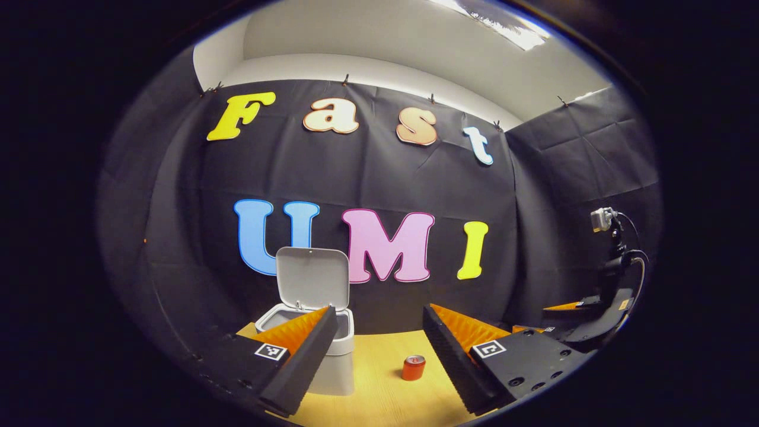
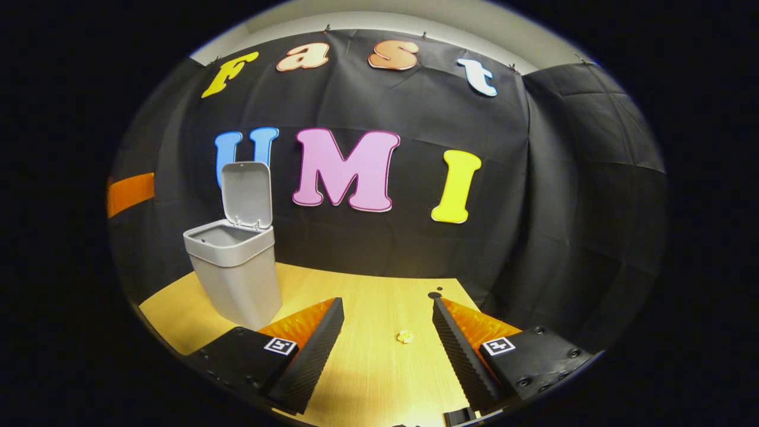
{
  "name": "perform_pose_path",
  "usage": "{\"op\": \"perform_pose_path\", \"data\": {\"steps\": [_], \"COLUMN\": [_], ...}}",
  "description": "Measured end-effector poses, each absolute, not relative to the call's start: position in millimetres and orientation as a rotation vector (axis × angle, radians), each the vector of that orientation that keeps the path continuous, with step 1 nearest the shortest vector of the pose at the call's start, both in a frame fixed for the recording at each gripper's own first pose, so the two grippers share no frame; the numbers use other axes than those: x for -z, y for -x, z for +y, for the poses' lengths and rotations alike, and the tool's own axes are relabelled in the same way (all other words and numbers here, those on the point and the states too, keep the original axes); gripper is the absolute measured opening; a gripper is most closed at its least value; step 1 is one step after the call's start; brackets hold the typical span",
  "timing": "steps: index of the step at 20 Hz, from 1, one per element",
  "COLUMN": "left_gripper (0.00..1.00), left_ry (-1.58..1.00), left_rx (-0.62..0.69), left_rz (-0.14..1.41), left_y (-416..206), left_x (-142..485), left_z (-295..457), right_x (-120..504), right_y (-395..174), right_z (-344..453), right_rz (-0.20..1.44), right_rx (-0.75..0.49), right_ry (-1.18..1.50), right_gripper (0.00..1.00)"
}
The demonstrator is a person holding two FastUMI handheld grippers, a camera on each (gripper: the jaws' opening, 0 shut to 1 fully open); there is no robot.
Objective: Press the lid of the desktop garbage bin to open it, pick up the crumpled paper on the desktop and throw it into the bin, then pick up the pop can on the desktop and drop it into the bin, and finally close the garbage bin lid.
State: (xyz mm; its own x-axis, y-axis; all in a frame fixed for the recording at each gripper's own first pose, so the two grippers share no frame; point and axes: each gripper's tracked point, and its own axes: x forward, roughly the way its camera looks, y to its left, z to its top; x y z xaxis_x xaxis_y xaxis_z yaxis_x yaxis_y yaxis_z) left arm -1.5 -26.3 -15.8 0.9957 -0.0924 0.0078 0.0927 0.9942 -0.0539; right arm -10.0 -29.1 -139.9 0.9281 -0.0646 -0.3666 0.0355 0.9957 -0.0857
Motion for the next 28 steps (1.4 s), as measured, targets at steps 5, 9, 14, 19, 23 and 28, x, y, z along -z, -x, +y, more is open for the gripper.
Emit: {"op": "perform_pose_path", "data": {"steps": [5, 9, 14, 19, 23, 28], "left_gripper": [0.97, 0.98, 0.97, 0.97, 0.97, 0.98], "left_ry": [0.073, 0.067, 0.041, 0.035, 0.015, 0.032], "left_rx": [0.049, 0.001, -0.029, -0.078, -0.092, -0.118], "left_rz": [0.044, 0.107, 0.182, 0.222, 0.260, 0.294], "left_y": [3.9, -0.8, -17.2, -37.4, -50.7, -62.7], "left_x": [37.4, 59.4, 81.3, 94.3, 107.7, 117.9], "left_z": [-9.1, 4.5, 11.3, 8.7, 0.7, -9.2], "right_x": [190.2, 251.1, 331.5, 404.0, 444.0, 472.8], "right_y": [-19.5, -51.5, -82.8, -97.8, -107.0, -113.8], "right_z": [-43.5, -72.6, -91.4, -100.4, -108.8, -114.0], "right_rz": [0.524, 0.698, 0.870, 1.058, 1.134, 1.191], "right_rx": [0.054, 0.107, 0.104, 0.124, 0.150, 0.162], "right_ry": [0.033, 0.054, 0.064, -0.034, -0.047, -0.084], "right_gripper": [0.97, 0.97, 0.98, 0.98, 0.98, 0.98]}}
